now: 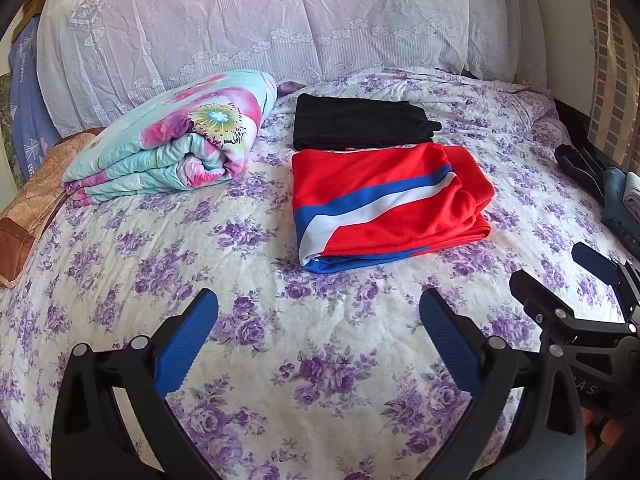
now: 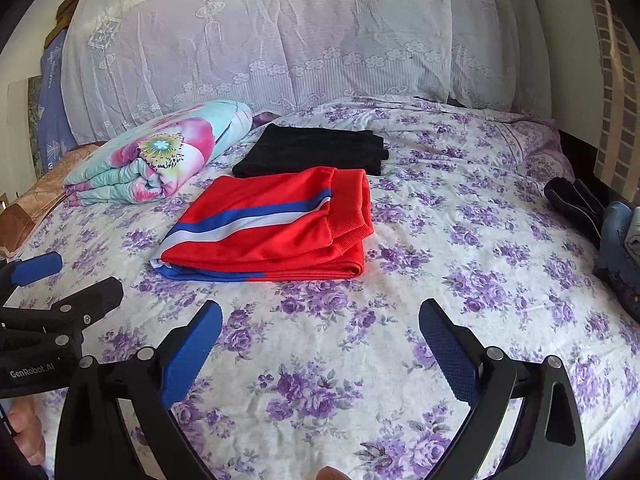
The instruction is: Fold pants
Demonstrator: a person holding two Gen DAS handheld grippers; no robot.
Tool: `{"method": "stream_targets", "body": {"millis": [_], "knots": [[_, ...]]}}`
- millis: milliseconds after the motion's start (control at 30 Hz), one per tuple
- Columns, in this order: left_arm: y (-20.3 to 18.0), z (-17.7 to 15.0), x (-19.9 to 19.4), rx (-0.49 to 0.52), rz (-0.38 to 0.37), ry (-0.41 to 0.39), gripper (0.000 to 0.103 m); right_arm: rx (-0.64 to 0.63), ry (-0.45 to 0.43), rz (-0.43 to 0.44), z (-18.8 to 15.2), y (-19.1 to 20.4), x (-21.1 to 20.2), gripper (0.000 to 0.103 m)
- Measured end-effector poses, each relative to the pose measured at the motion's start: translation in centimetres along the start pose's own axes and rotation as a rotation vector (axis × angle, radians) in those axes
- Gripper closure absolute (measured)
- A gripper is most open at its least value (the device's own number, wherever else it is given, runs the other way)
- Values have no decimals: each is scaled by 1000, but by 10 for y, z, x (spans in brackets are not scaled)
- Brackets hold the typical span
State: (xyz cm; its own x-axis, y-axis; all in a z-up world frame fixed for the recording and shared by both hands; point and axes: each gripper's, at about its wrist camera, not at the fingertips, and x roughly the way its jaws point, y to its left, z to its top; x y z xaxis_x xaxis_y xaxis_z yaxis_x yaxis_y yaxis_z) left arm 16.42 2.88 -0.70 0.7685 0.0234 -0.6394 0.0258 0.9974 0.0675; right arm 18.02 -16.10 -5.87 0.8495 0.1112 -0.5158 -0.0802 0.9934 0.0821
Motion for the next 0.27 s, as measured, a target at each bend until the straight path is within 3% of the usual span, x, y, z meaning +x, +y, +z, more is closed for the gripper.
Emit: {"method": "stream_targets", "body": {"millis": [267], "knots": [[4, 1, 0, -12, 6, -1, 5, -2, -1, -2, 0, 0, 0, 4]]}}
